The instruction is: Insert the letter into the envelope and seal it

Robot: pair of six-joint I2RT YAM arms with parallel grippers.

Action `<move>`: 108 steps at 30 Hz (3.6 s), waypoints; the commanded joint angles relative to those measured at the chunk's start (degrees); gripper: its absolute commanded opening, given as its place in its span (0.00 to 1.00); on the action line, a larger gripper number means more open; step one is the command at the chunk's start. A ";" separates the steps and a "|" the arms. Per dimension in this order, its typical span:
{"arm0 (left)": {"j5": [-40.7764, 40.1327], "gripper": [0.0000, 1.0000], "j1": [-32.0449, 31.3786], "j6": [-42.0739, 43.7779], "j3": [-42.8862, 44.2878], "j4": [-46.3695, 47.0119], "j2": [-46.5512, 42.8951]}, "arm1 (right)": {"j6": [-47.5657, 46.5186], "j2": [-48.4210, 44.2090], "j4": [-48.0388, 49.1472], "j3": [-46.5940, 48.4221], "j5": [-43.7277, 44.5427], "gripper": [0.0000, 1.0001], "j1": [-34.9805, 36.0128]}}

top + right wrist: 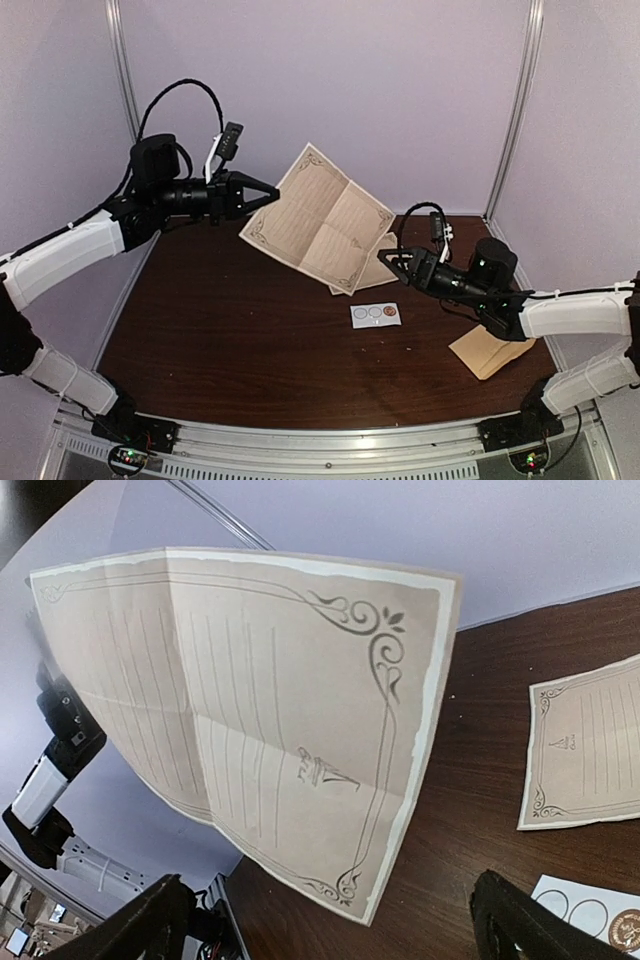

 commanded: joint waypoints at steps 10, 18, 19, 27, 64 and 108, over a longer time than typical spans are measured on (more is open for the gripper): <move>3.18 0.00 0.24 -0.34 -4.10 8.07 -6.07 | 3.11 0.01 13.84 -2.23 -3.38 0.88 0.45; 2.75 0.00 0.25 -2.12 -5.98 10.94 -6.35 | 4.32 0.93 19.93 -2.09 -6.48 0.59 0.83; 2.78 0.00 0.24 -2.22 -6.03 11.20 -6.32 | 4.27 1.13 20.10 -2.03 -6.57 0.59 0.91; 3.44 0.00 0.24 -4.87 -6.88 14.60 -6.45 | 3.23 2.78 20.57 -1.45 -6.07 0.66 1.25; -1.54 0.00 0.42 -1.83 -7.81 11.39 -5.48 | 1.97 6.51 22.02 0.69 -4.34 0.00 3.70; -10.45 0.74 2.06 5.66 -3.58 -3.01 4.05 | -11.59 -1.88 -6.29 11.44 -17.26 0.00 3.52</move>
